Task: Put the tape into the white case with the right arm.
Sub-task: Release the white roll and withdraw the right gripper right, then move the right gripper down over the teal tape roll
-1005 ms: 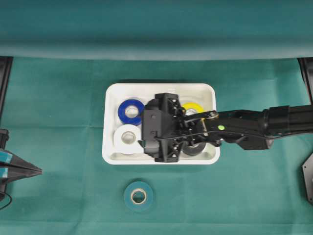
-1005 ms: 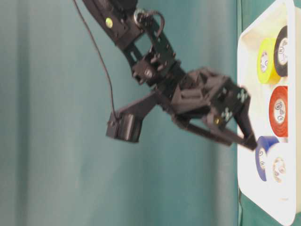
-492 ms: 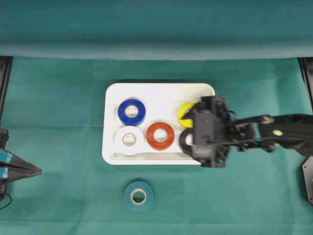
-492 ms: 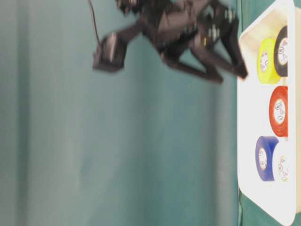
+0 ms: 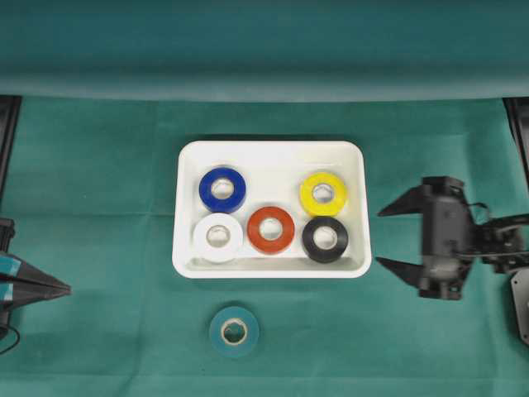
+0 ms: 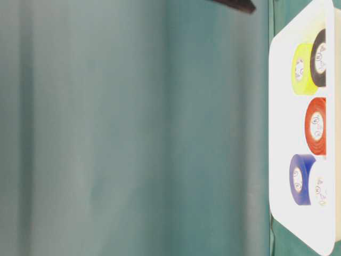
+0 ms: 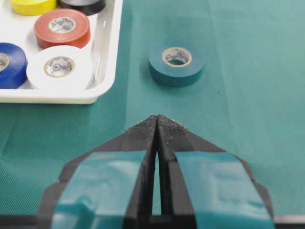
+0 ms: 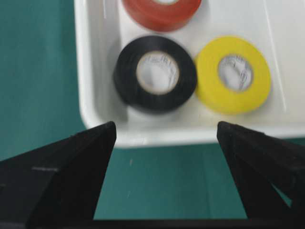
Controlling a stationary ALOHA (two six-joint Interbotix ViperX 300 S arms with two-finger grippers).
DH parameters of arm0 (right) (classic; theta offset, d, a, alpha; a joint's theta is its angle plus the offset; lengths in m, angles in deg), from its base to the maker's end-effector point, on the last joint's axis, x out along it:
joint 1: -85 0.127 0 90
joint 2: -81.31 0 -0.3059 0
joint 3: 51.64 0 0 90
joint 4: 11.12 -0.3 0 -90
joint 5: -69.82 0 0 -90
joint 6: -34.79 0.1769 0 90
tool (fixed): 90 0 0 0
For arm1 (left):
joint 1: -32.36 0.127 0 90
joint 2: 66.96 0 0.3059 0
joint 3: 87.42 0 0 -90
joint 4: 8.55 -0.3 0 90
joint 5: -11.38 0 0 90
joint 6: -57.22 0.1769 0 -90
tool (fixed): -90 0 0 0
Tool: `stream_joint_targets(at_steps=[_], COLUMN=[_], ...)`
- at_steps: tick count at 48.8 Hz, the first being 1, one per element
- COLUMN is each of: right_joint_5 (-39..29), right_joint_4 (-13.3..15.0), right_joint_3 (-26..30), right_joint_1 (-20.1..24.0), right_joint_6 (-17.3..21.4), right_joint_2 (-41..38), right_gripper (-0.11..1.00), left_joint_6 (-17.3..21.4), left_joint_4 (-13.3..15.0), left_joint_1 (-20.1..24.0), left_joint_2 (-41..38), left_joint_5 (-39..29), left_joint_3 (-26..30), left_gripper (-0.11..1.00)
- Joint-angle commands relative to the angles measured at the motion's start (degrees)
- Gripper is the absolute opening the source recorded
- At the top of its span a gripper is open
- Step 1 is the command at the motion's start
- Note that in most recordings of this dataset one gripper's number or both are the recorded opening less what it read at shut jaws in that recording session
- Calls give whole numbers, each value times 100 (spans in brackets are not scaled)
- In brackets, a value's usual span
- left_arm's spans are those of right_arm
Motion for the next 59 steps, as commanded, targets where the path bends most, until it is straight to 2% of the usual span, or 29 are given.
stream_joint_targets(at_steps=[1, 11, 24, 31, 47, 59], right_joint_5=[132, 369, 404, 536, 589, 580], right_joint_4=[-9, -18, -18, -18, -18, -18], right_joint_3=[-211, -659, -773, -826, -976, -1046], right_joint_1=[9, 9, 62, 343, 1301, 1424], right_joint_6=[26, 44, 44, 44, 158, 343], right_joint_2=[360, 800, 949, 949, 1020, 1055], right_gripper=[75, 75, 75, 75, 75, 75], left_joint_6=[9, 9, 9, 9, 9, 18], left_joint_4=[0, 0, 0, 0, 0, 0], left_joint_1=[9, 9, 9, 9, 9, 9], left_joint_2=[-44, -44, -44, -44, -44, -44], left_joint_5=[62, 62, 62, 62, 62, 62], left_joint_3=[62, 62, 62, 62, 62, 70], left_gripper=[0, 0, 0, 0, 0, 0])
